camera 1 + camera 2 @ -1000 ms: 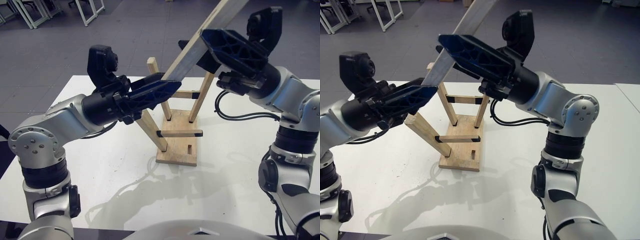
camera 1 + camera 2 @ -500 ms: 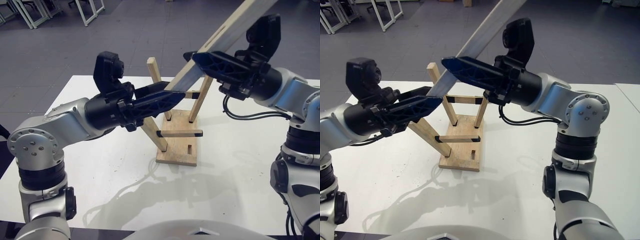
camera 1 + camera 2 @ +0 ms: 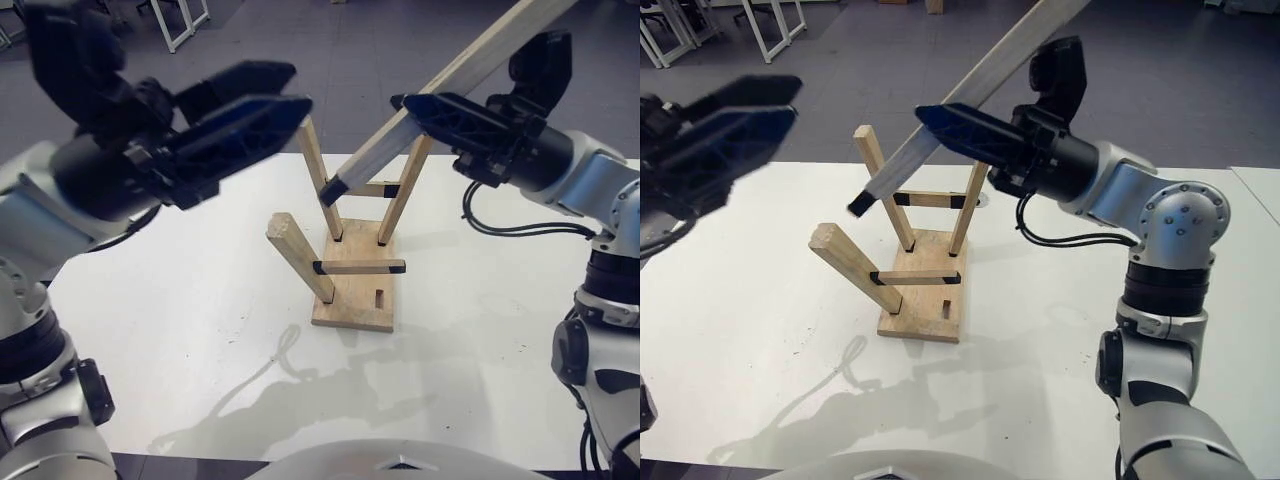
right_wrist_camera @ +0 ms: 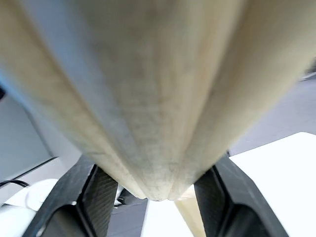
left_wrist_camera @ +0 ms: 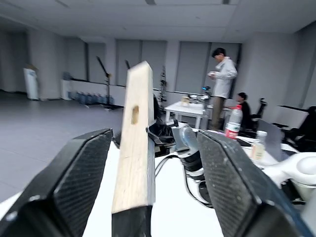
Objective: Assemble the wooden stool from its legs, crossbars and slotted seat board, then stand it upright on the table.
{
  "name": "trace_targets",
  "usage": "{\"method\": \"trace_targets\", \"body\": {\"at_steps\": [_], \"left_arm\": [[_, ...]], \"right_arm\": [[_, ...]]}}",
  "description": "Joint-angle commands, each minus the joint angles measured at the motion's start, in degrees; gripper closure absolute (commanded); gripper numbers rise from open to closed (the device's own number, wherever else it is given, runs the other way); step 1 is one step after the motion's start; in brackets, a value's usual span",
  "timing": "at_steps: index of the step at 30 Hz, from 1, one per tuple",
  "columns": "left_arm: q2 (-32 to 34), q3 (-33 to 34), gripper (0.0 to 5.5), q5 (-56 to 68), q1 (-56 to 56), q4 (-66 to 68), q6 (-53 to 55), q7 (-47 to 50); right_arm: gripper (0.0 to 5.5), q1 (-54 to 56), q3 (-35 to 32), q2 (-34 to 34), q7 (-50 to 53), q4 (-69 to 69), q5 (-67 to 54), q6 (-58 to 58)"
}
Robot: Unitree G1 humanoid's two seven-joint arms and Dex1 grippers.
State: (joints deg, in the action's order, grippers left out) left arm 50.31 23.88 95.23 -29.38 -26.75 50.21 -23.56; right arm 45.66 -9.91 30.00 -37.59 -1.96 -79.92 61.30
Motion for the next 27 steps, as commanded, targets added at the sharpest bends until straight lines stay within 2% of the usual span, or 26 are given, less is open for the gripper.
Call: {"method": "trace_targets", "body": {"at_steps": [1, 5, 8, 17, 27], "left_arm": [[1.0, 3.3, 2.37, -3.8, 4.5, 0.8, -1.3, 0.3], [-2.8, 2.1, 2.37, -8.2, 12.1, -1.3, -2.8, 3.7], [-5.7, 1.5, 2.37, -10.6, 16.5, -1.3, -4.2, 4.8], [-10.1, 6.5, 2.37, -18.8, 19.1, 6.3, -10.7, 8.0], [-12.1, 6.1, 2.37, -20.7, 21.6, 5.6, -10.2, 6.7]], "right_arm": [[3.44, -1.2, 1.5, 5.9, -7.2, -0.6, 12.0, -6.1], [3.45, -7.9, 5.1, 11.4, -16.2, -3.2, 24.2, -13.7], [3.45, -14.1, 10.3, 14.0, -22.5, -5.5, 35.1, -23.2], [3.45, -25.0, 16.7, 12.8, -28.6, -8.6, 47.8, -36.8], [3.45, -27.9, 20.2, 7.0, -32.4, -2.3, 53.1, -45.6]]}}
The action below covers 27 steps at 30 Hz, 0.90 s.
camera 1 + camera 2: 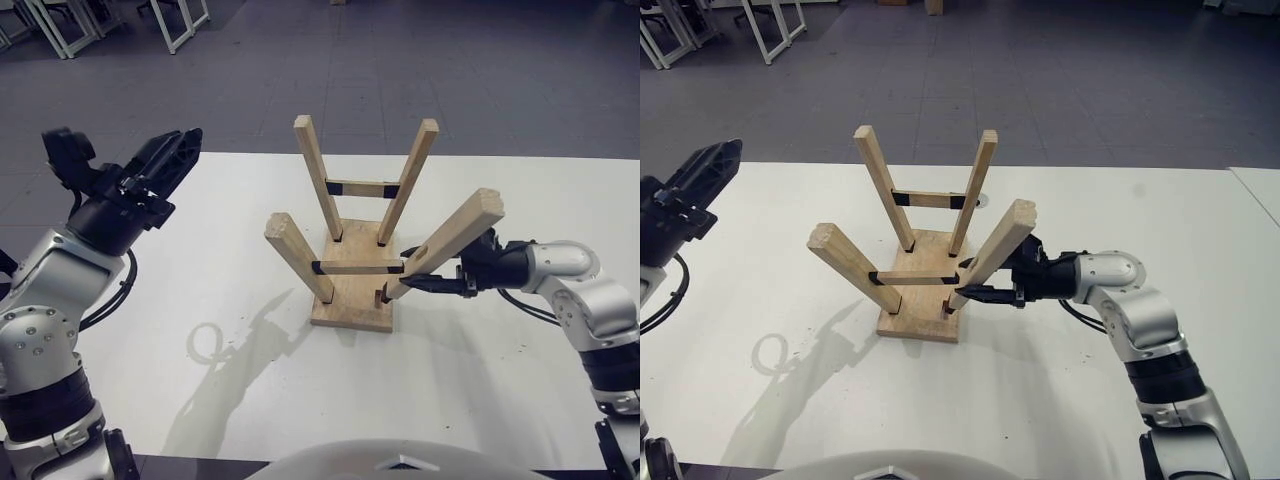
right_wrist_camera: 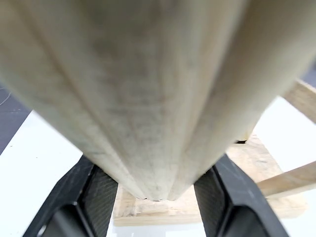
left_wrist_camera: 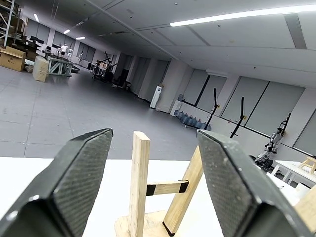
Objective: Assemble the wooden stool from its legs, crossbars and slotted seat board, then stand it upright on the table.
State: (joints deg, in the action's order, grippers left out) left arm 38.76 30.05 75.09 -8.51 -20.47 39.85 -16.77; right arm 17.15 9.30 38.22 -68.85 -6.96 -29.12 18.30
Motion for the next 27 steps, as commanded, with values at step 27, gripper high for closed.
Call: {"method": "trace_targets", "body": {"at_steps": [27], "left_arm": [[-2.9, -4.0, 2.37, 0.0, 2.7, -5.6, 0.8, 3.3]], "right_arm": [[3.47, 2.6, 5.3, -6.9, -3.6, 19.9, 10.0, -11.3]]}}
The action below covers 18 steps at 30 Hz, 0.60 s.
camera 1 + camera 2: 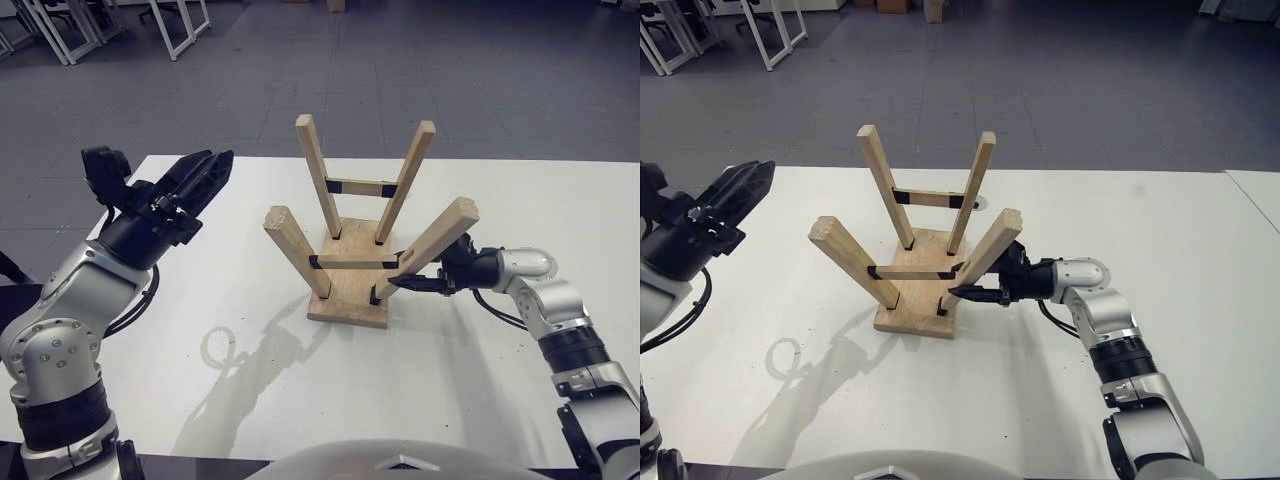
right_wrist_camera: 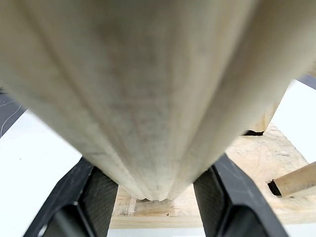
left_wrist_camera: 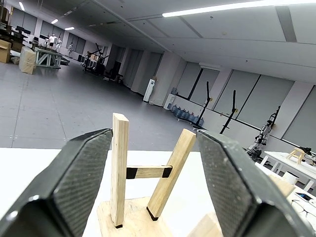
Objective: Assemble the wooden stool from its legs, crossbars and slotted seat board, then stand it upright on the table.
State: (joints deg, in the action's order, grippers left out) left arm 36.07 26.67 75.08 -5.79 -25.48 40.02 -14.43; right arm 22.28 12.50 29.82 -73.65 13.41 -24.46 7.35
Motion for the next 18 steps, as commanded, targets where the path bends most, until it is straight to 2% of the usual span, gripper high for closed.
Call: {"method": "trace_targets", "body": {"at_steps": [1, 6, 12, 16, 18], "left_arm": [[-0.2, -0.7, 2.37, 0.0, -0.2, -0.6, 0.7, 1.1], [-0.5, -1.6, 2.37, 0.0, -0.3, -1.3, 0.6, 2.1], [1.5, -1.6, 2.37, 1.9, -0.8, -4.4, 1.4, 2.2], [4.7, -1.9, 2.37, 2.3, -9.7, -6.4, 0.8, 6.8], [8.2, -4.9, 2.37, -0.1, -16.1, -7.5, 2.9, 10.1]], "right_arm": [[3.47, -2.8, 3.1, 2.2, 1.3, -0.8, 7.4, -2.0], [3.47, -4.9, 7.1, 4.8, 2.2, -1.6, 13.8, -5.4], [3.47, -4.2, 6.9, 4.9, 0.7, -1.6, 8.6, 1.8], [3.47, -3.1, 7.2, 4.4, 1.1, -2.9, 8.1, 3.8], [3.47, -3.2, 7.0, 4.4, 1.6, -3.6, 8.2, 3.4]]}}
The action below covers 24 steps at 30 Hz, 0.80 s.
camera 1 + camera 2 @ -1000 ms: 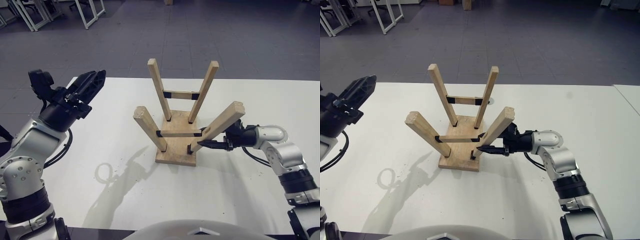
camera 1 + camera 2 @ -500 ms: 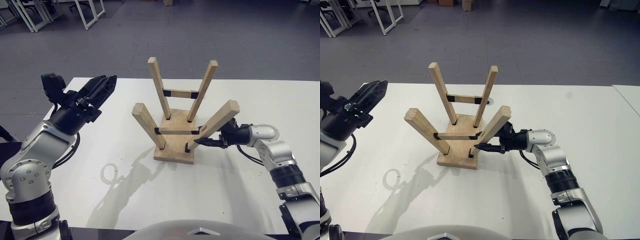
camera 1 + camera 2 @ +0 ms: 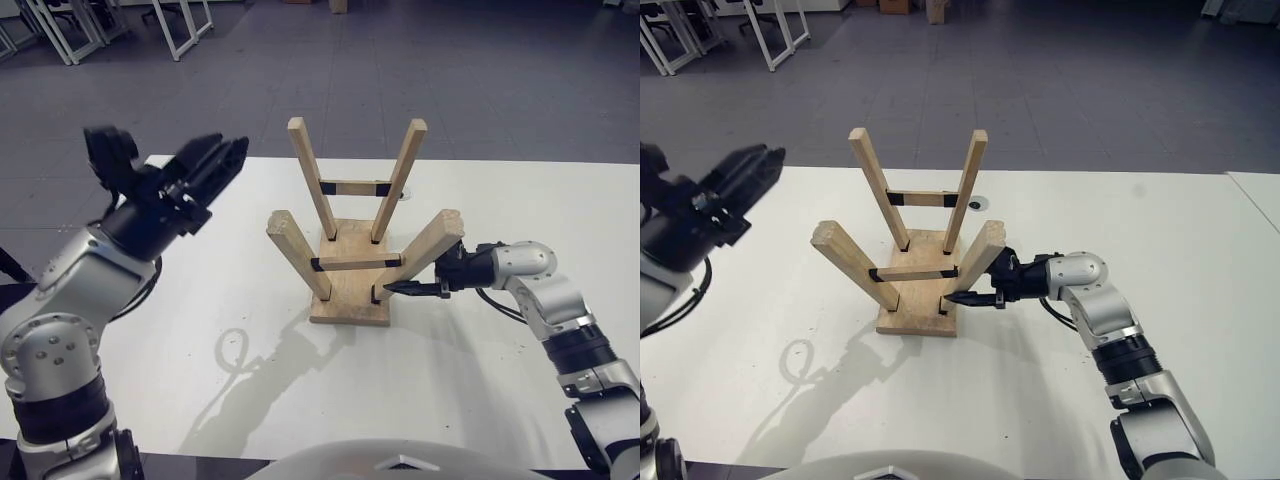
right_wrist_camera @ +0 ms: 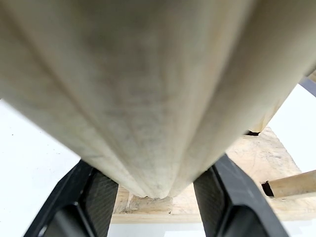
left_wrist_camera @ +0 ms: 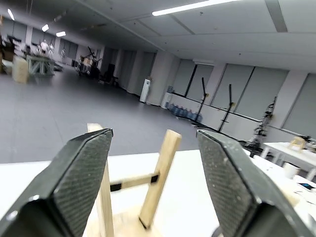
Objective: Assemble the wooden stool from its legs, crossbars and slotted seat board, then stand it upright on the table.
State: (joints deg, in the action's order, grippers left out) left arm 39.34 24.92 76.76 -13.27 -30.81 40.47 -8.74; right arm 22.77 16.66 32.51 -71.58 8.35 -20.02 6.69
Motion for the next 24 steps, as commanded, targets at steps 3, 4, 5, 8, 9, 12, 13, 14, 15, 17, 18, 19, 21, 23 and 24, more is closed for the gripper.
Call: {"method": "trace_targets", "body": {"at_steps": [3, 4, 5, 8, 9, 12, 13, 14, 15, 17, 18, 19, 21, 23, 24], "left_arm": [[8.6, -11.5, 2.37, -7.5, -16.6, -5.2, 7.8, 9.7], [8.4, -15.1, 2.37, -9.4, -19.4, -6.3, 10.2, 12.3], [7.8, -19.7, 2.37, -12.3, -22.1, -8.2, 13.0, 15.0], [2.3, -30.8, 2.37, -16.7, -25.1, -13.9, 19.5, 21.8], [1.5, -33.8, 2.37, -18.4, -24.7, -15.3, 21.1, 22.1], [-0.8, -42.5, 2.37, -24.9, -25.7, -16.8, 25.1, 22.1], [-2.1, -44.7, 2.37, -27.0, -26.1, -16.8, 26.2, 22.1], [-3.1, -46.1, 2.37, -28.7, -26.0, -16.9, 27.1, 22.2], [-3.6, -47.8, 2.37, -30.8, -25.8, -17.1, 27.7, 22.1], [-5.0, -50.3, 2.37, -34.5, -24.5, -17.7, 28.6, 22.0], [-6.0, -51.2, 2.37, -36.0, -23.5, -18.0, 28.9, 22.1], [-7.0, -51.6, 2.37, -37.2, -22.6, -18.5, 29.3, 22.3], [-9.1, -51.2, 2.37, -39.1, -20.9, -20.5, 31.0, 22.9], [-10.0, -51.6, 2.37, -41.2, -18.7, -22.6, 32.4, 23.1], [-10.1, -52.1, 2.37, -42.3, -17.7, -23.3, 32.8, 23.0]], "right_arm": [[3.47, -3.5, 2.8, 1.4, 0.1, 1.2, 4.1, 3.9], [3.47, -3.5, 2.8, 1.3, 0.4, 1.1, 4.1, 4.0], [3.47, -3.6, 2.7, 1.3, 0.7, 0.9, 4.0, 4.0], [3.47, -4.5, 2.5, 1.2, 1.5, -0.1, 3.9, 3.7], [3.47, -4.8, 2.5, 1.1, 1.7, -0.3, 3.9, 3.6], [3.47, -4.5, 2.6, 0.9, 2.0, -0.3, 3.8, 3.8], [3.47, -4.5, 2.5, 0.8, 2.2, -0.2, 3.7, 3.9], [3.47, -4.5, 2.5, 0.7, 2.3, -0.3, 3.7, 4.0], [3.47, -4.6, 2.5, 0.6, 2.6, -0.5, 3.6, 4.1], [3.47, -4.8, 2.5, 0.3, 3.0, -0.7, 3.5, 4.2], [3.47, -5.0, 2.5, 0.2, 3.1, -0.7, 3.5, 4.1], [3.47, -5.0, 2.5, 0.2, 3.2, -0.8, 3.5, 4.2], [3.47, -4.6, 2.6, 0.0, 3.2, -0.8, 3.3, 4.7], [3.47, -4.5, 2.7, -0.2, 3.3, -1.2, 3.0, 5.1], [3.47, -4.6, 2.8, -0.3, 3.4, -1.6, 2.9, 5.2]]}}
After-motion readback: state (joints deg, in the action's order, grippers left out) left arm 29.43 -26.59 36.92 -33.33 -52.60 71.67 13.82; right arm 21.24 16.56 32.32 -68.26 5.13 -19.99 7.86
